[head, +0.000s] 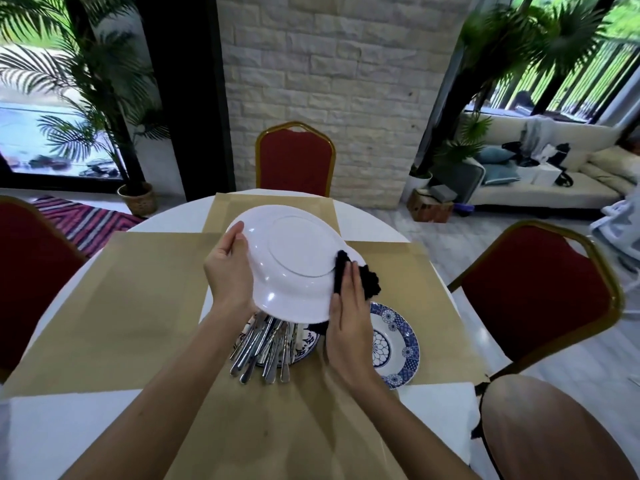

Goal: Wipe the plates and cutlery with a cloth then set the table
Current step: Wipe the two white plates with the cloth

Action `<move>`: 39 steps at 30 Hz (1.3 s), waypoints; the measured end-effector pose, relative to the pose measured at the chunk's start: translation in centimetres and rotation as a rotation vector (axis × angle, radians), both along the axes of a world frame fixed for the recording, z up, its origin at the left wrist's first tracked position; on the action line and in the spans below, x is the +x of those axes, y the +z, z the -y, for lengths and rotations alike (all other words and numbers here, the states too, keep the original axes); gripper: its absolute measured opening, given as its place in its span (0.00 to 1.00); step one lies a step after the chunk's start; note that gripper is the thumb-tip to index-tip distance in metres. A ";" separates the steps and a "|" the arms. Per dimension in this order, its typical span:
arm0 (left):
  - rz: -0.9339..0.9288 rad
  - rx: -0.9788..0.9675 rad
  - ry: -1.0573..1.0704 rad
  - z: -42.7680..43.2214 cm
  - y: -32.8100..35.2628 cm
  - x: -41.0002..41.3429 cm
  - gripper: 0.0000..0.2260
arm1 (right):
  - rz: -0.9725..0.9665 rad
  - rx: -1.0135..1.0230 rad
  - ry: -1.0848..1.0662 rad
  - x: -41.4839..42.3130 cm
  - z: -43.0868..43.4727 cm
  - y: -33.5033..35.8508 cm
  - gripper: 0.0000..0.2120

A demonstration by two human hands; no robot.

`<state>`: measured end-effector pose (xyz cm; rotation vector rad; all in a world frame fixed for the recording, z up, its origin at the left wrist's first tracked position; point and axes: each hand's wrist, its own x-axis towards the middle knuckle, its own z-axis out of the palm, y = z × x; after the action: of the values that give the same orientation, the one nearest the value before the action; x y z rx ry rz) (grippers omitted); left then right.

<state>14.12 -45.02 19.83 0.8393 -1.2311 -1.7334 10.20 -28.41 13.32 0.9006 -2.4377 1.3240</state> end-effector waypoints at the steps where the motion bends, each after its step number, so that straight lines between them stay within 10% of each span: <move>1: 0.010 -0.003 0.000 0.0 0.1 0.0 0.12 | -0.069 0.026 0.037 0.6 0.0 0.2 0.24; 8: 0.074 -0.120 -0.138 -0.5 0.3 -0.1 0.11 | -0.435 0.185 0.266 -0.9 0.4 2.1 0.21; 14: 0.035 -0.163 -0.210 -1.7 0.3 0.0 0.11 | -0.074 0.256 0.250 -6.9 3.4 7.6 0.21; 18: 0.001 -0.164 -0.139 -0.9 0.6 0.8 0.11 | 0.378 -0.063 0.116 -7.2 1.5 6.4 0.20; 27: 0.141 -0.313 -0.321 -1.4 0.6 0.5 0.14 | -0.095 0.164 0.262 -4.9 3.5 6.9 0.19; 32: 0.211 -0.330 -0.336 -2.1 0.1 0.2 0.15 | 0.229 0.224 0.053 -8.2 4.9 7.7 0.18; 39: 0.186 -0.291 -0.300 -2.3 -0.4 1.1 0.15 | 0.195 0.320 0.151 -8.8 5.8 8.1 0.18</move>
<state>15.25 -42.69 19.45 0.6788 -1.7606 -1.6739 1.45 -34.25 21.45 1.0955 -2.8401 1.1324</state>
